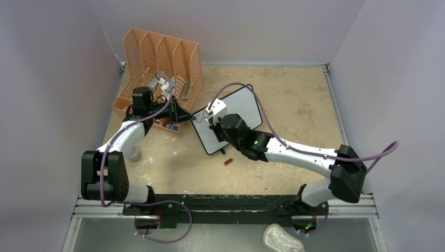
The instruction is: Write a sentence on the whiteboard
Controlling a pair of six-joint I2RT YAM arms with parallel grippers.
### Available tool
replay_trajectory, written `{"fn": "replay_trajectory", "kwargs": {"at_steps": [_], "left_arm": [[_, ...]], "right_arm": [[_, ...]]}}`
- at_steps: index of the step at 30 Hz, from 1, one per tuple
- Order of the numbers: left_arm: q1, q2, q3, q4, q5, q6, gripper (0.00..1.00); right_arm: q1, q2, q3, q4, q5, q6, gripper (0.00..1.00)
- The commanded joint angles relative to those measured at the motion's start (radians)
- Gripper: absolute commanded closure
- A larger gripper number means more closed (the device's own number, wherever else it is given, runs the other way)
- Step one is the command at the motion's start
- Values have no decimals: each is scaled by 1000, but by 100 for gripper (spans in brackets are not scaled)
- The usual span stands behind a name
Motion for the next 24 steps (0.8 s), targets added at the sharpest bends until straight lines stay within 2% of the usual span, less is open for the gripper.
{"fn": "replay_trajectory", "kwargs": {"at_steps": [1, 15, 24], "left_arm": [[-3, 8, 14, -14, 26, 18, 100], [-4, 14, 19, -29, 18, 28, 100], [-4, 21, 23, -38, 13, 34, 100]], "right_arm": [[-2, -24, -3, -6, 18, 8, 100], [-4, -82, -25, 9, 49, -9, 100], [-65, -117, -40, 28, 46, -40, 100]]}}
